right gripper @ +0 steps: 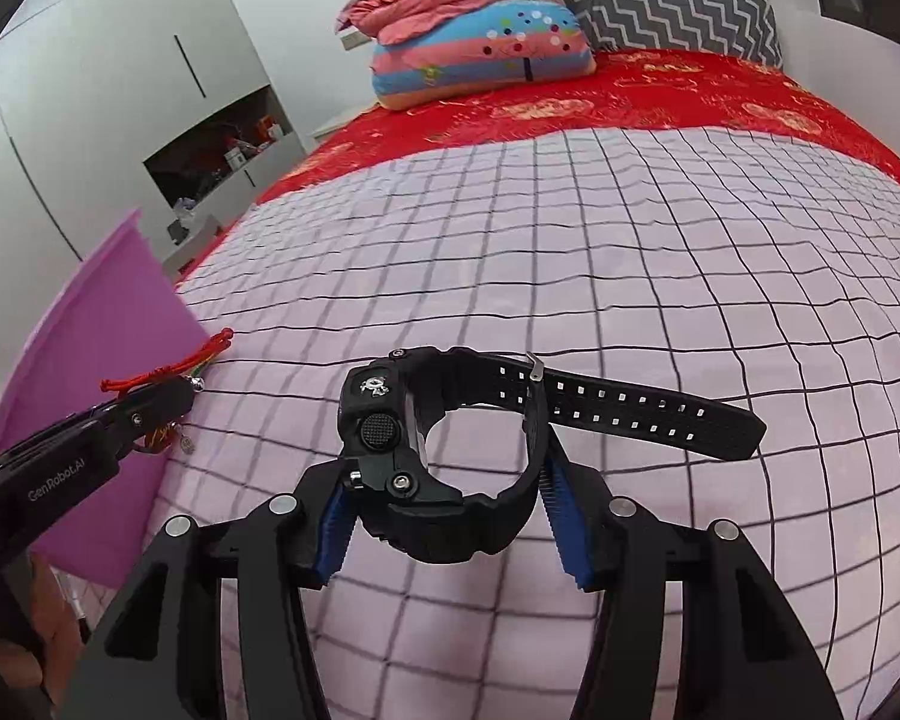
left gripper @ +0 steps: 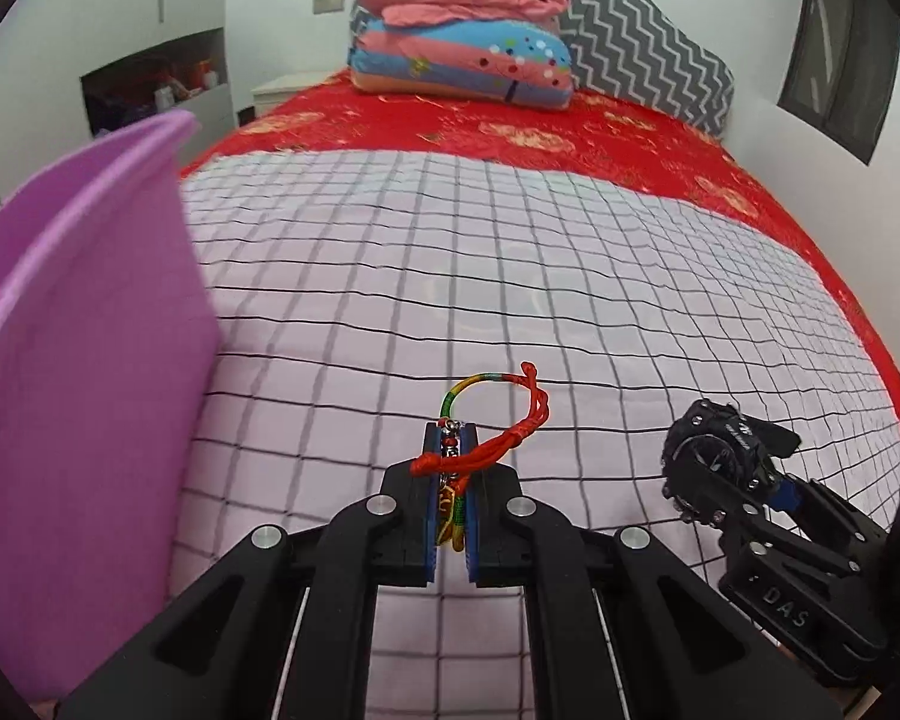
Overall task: Organize jewelry
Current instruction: 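Carry the heart bracelet and black watch with both tools over the purple tub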
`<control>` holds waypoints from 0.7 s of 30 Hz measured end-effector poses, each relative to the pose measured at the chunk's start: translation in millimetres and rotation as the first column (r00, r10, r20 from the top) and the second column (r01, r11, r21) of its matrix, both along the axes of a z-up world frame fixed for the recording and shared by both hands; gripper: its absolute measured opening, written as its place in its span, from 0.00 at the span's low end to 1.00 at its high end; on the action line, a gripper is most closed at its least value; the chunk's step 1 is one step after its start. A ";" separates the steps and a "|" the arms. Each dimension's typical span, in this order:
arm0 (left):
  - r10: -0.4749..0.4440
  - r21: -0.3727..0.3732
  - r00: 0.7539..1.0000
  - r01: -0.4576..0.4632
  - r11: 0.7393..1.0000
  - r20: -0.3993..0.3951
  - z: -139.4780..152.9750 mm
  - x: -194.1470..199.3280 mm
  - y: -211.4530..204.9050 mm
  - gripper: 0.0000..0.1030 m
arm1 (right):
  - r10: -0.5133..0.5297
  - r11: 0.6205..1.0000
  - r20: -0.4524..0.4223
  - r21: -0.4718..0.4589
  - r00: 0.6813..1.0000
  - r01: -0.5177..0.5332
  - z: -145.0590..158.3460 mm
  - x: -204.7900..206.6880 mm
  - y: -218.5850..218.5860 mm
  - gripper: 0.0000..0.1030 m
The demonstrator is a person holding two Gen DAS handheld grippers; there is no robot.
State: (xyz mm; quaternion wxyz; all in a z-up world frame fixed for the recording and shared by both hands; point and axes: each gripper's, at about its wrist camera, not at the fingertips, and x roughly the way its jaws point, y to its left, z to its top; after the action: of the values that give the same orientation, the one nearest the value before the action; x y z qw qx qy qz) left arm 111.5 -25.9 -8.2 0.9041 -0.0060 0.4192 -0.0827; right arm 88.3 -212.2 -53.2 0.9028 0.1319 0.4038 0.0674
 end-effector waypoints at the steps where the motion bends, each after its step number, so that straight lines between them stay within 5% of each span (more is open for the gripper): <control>1: 0.015 0.003 1.000 -0.015 1.000 0.006 4.8 -6.4 5.5 0.07 | 0.011 1.000 0.008 0.001 1.000 -0.011 7.1 -5.4 5.9 0.51; 21: 0.270 -0.009 0.952 -0.272 0.962 0.146 89.8 -86.4 140.6 0.07 | 0.257 0.966 0.148 -0.021 0.955 -0.257 105.0 -53.5 138.9 0.52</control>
State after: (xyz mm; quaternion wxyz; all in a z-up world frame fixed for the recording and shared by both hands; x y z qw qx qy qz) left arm 25.1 114.6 81.7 0.9352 -0.0523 0.3475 0.0442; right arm 34.7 -73.3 51.8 0.9142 0.0721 0.3487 0.1937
